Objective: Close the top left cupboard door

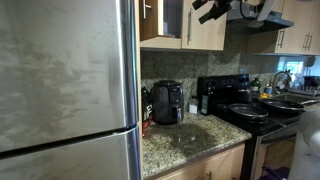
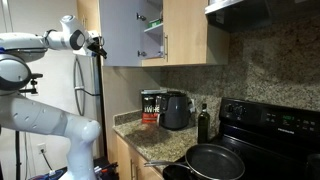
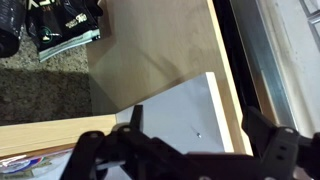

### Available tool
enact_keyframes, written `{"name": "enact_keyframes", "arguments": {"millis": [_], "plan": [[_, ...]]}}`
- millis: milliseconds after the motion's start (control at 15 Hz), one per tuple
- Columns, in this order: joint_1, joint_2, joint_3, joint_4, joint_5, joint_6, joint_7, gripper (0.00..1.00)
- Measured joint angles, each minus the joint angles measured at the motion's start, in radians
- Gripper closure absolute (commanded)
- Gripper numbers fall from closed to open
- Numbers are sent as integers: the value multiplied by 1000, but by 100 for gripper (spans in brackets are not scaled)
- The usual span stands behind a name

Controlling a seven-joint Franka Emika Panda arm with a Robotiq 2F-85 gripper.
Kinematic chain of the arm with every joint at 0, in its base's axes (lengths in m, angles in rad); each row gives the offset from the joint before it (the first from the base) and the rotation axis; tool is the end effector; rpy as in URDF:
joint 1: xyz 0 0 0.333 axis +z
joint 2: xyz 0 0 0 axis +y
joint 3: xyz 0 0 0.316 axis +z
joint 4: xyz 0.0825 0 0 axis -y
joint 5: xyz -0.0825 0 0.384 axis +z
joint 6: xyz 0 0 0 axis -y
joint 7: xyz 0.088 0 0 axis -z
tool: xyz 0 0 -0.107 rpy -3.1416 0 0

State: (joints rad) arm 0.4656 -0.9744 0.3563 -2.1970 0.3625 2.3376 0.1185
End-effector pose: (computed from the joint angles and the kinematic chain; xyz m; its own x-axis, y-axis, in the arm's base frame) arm 0.1195 0.2786 0.7903 0.4530 0.2194 0.8641 0.6553 -0.7391 -0.1559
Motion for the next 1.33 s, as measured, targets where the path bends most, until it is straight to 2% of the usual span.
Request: {"name": "enact_keyframes", "arguments": {"millis": [200, 467, 600, 867, 1067, 1333], "plan": [[21, 8, -1, -14, 16, 63, -14, 0], [21, 4, 0, -14, 16, 62, -14, 0], [32, 11, 2, -13, 17, 9, -17, 0], [93, 86, 70, 16, 14, -62, -48, 0], [94, 136, 117, 88, -29, -67, -54, 0], [83, 144, 124, 102, -66, -49, -48, 0]]}}
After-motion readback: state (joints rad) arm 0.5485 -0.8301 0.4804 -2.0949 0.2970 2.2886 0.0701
